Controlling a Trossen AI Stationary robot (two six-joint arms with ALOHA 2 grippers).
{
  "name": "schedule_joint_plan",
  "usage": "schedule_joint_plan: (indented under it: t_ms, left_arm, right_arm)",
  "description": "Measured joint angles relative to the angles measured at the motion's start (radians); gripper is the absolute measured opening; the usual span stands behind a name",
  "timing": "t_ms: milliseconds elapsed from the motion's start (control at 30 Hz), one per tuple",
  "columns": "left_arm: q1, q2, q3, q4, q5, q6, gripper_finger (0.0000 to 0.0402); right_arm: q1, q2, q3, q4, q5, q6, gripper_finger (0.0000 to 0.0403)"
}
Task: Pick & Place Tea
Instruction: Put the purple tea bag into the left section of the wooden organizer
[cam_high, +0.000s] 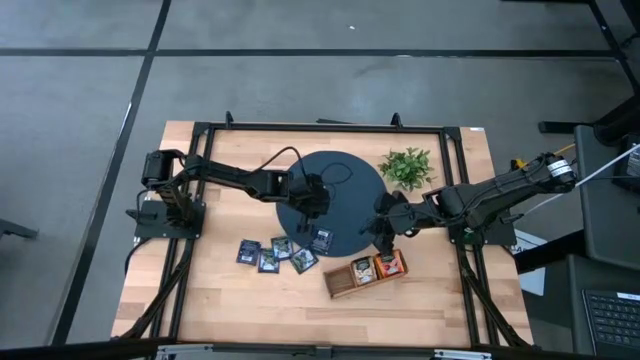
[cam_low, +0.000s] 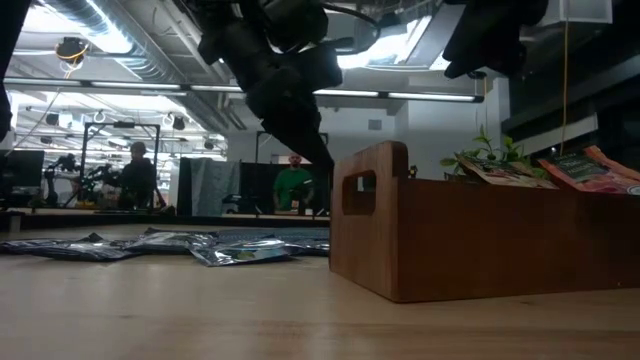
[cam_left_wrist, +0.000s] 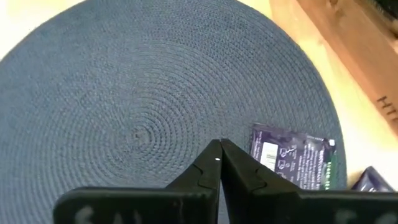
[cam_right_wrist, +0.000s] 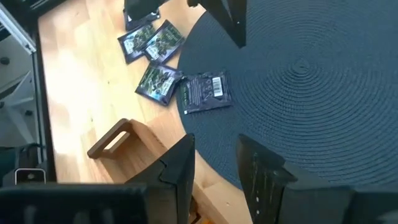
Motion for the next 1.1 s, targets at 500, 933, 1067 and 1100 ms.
schedule_joint_plan:
  t_ms: [500,933,1067,1100]
  left_arm:
    - [-0.067,0.072,0.000,-0.006,0.005,-0.308,0.0004]
    - [-0.258,0.048,0.000,-0.150,-0.010,-0.458,0.0003]
    - [-0.306,0.048,0.000,-0.166,-0.010,-0.521,0.0003]
    - [-0.317,0.048,0.000,-0.165,-0.010,-0.533,0.0004]
  right_arm:
    - [-0.058,0.105,-0.029,0.016,-0.024,-0.146,0.0118]
    - [-0.148,0.335,-0.031,0.308,-0.300,-0.443,0.0118]
    - [-0.174,0.377,-0.031,0.374,-0.407,-0.482,0.0118]
    - [-0.179,0.385,-0.031,0.395,-0.426,-0.492,0.0118]
